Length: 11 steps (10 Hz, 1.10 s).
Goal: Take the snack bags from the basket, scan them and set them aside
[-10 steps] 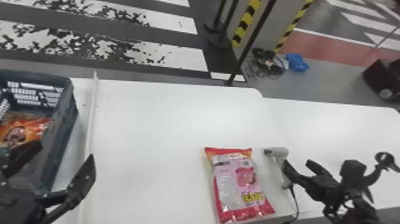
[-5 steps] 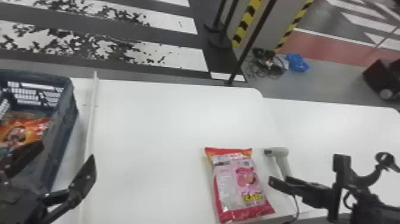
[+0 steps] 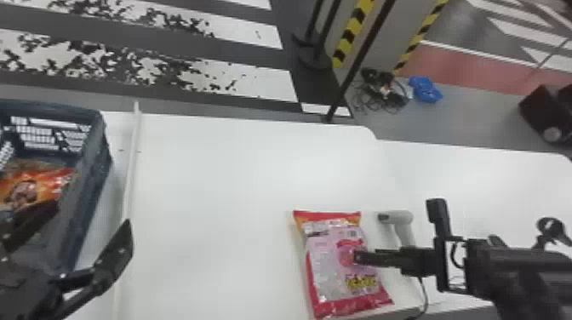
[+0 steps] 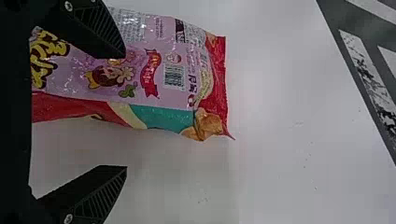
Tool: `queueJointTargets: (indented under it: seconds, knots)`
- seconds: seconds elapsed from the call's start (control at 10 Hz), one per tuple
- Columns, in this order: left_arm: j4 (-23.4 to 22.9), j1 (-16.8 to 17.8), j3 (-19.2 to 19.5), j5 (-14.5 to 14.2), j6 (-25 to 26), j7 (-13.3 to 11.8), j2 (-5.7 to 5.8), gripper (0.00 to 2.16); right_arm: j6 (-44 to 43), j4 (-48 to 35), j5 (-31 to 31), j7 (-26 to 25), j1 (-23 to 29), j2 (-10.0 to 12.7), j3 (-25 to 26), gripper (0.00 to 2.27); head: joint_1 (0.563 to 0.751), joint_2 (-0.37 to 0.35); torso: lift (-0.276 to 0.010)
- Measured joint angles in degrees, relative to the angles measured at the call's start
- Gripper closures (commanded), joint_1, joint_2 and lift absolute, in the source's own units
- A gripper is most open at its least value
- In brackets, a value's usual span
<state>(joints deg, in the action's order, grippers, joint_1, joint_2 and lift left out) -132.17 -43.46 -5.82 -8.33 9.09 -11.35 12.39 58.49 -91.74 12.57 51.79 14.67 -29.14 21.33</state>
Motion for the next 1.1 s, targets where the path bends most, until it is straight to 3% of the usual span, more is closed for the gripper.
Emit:
queueJointTargets:
  seconds: [0.1, 0.2, 0.3, 0.7, 1.1]
  knots:
    - [0.3, 0.2, 0.2, -0.3, 0.0, 0.0, 0.0, 0.07, -0.6, 1.8, -0.8, 0.2, -1.4, -0.2, -2.0, 0.59, 0.695, -0.35, -0.075]
    - [0.6, 0.5, 0.3, -0.4, 0.3, 0.0, -0.07, 0.07, -0.8, 2.6, -1.5, 1.2, -2.0, -0.3, -3.3, 2.06, 0.695, -0.35, -0.075]
    - [0.9, 1.0, 0.2, -0.4, 0.6, 0.0, -0.25, 0.07, -1.0, 3.2, -2.1, 1.6, -2.6, -0.4, -4.4, 2.25, 0.695, -0.35, -0.075]
    - [1.3, 1.7, -0.1, -0.3, 1.1, 0.4, -0.43, 0.07, -1.8, -0.5, -1.2, 4.4, -1.7, -0.4, -3.5, 2.25, 0.695, -0.35, -0.075]
    - [0.9, 2.0, -0.5, -0.1, 1.6, 0.7, -0.45, 0.07, 5.4, -11.1, 8.5, 0.5, 0.6, 1.8, 6.1, 2.25, 0.695, -0.35, -0.075]
